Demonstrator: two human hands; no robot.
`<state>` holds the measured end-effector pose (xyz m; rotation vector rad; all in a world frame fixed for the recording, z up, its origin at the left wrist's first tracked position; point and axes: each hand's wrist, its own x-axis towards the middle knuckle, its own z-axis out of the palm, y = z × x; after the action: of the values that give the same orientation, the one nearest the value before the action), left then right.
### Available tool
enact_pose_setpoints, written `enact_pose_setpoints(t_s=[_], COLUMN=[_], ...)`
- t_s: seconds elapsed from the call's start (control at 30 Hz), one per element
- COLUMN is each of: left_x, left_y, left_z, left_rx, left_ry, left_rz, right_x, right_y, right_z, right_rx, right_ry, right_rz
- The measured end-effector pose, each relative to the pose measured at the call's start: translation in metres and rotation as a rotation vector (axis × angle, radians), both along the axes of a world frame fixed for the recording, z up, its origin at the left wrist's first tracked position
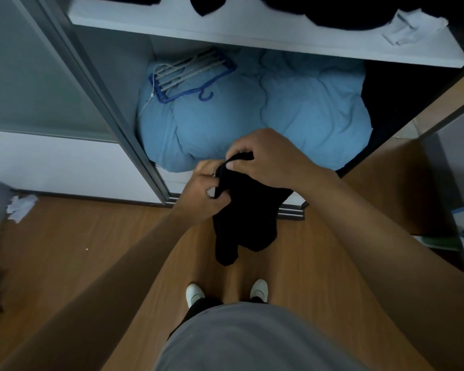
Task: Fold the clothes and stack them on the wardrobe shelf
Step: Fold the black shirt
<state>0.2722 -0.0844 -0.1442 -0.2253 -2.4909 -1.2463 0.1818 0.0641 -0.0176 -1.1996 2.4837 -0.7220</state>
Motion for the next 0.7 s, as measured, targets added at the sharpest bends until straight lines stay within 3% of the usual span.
enact_pose_setpoints(t_s=[0.3,0.4,0.53,0.7], left_x=[0.01,0.015,0.021,0.036], left_y=[0.001,-0.011,-0.029,-0.033], left_z=[-0.003,-0.016,-0.044,-0.069], left_rx=[0.097,0.05,-0.028,0.022], left_ry=[-0.107,-0.238,-0.577,-0.657], left_rz=[0.047,0.071,0.08,0.118], right_x=[0.002,0.006,0.006,0.007], right_y=[-0.001,-0.002,-0.003,-0.006], right_z=[-0.004,-0.009,-0.008,-0.003], right_rx=[0.1,0.067,-0.048,-0.189], right_ry=[0.175,0.226,0.182,0.112], right_rz=[-0.022,-0.042,-0.085,-0.1])
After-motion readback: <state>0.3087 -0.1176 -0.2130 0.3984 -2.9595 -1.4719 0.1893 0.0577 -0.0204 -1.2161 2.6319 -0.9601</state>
